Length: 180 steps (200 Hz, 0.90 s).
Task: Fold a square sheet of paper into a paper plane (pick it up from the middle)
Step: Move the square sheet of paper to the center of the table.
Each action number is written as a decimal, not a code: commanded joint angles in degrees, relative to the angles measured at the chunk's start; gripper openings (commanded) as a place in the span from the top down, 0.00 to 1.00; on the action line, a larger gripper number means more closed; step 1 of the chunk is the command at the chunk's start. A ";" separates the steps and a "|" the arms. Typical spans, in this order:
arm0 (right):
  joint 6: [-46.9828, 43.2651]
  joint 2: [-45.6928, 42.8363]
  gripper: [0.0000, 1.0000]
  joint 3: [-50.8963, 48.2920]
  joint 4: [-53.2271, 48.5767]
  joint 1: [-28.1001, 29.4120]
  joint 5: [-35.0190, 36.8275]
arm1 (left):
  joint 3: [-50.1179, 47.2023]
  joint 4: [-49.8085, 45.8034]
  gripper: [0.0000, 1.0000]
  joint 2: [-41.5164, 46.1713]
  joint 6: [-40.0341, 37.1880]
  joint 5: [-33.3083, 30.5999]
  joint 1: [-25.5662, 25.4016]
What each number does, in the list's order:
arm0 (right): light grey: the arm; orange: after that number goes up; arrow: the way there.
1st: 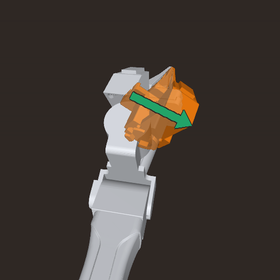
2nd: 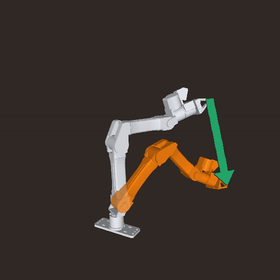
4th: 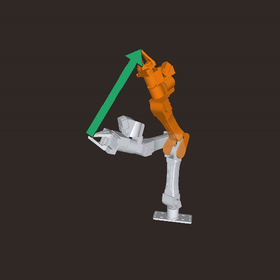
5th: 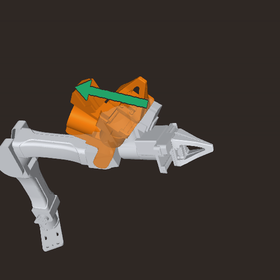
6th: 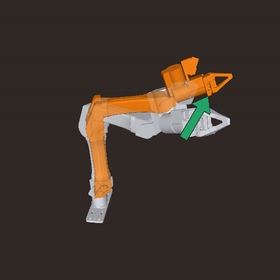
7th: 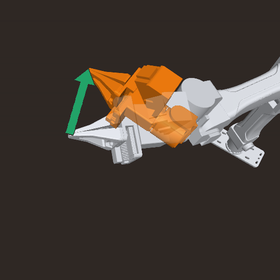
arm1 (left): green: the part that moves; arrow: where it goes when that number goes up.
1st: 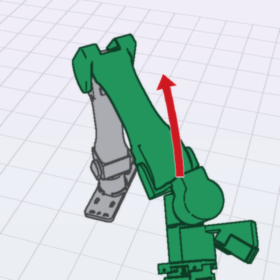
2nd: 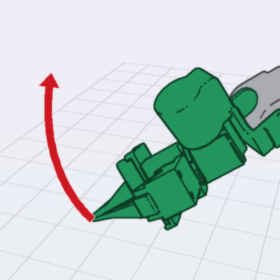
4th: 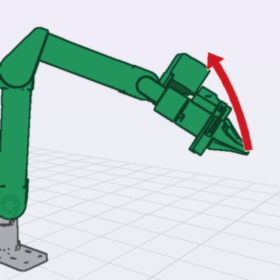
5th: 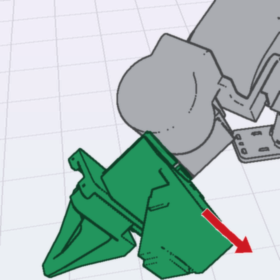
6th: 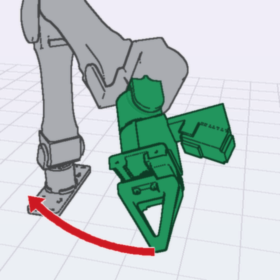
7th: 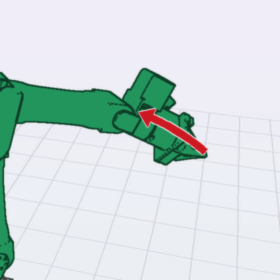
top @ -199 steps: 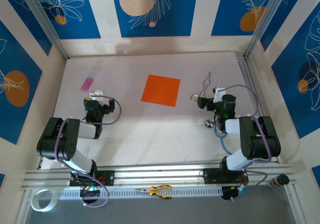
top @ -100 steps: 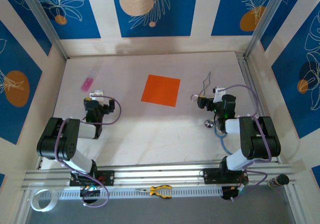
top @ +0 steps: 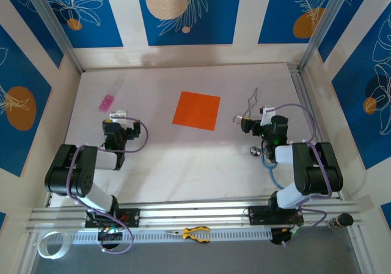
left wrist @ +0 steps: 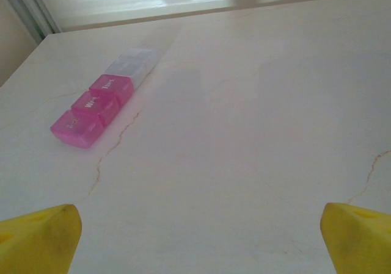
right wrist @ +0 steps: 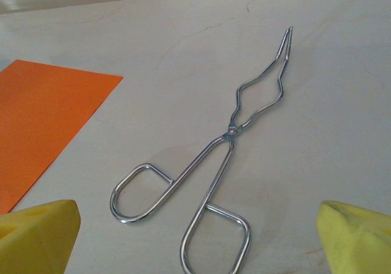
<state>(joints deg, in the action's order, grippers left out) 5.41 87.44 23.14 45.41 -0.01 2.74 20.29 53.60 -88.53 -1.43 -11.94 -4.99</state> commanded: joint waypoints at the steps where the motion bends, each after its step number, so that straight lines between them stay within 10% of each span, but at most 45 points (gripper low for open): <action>1: -0.53 -1.76 0.01 1.50 -1.74 0.29 0.16 | 0.76 -3.02 0.00 3.83 0.51 0.79 0.08; 81: 11.35 -12.02 0.01 15.57 -35.76 -0.58 -0.95 | 10.82 -32.31 0.00 16.51 7.75 -11.18 0.18; 120: 32.04 -13.33 0.01 19.57 -45.57 -2.00 -3.03 | 12.30 -42.99 0.00 24.26 17.16 -4.44 0.22; 180: 33.12 -9.12 0.01 20.34 -40.47 -1.25 -18.09 | 22.84 -64.36 0.00 22.98 27.34 7.36 -0.04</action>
<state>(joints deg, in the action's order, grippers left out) 37.08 76.51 41.63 6.39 -3.64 -9.74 37.41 1.50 -62.78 19.25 -11.57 -4.99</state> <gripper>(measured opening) 0.991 0.998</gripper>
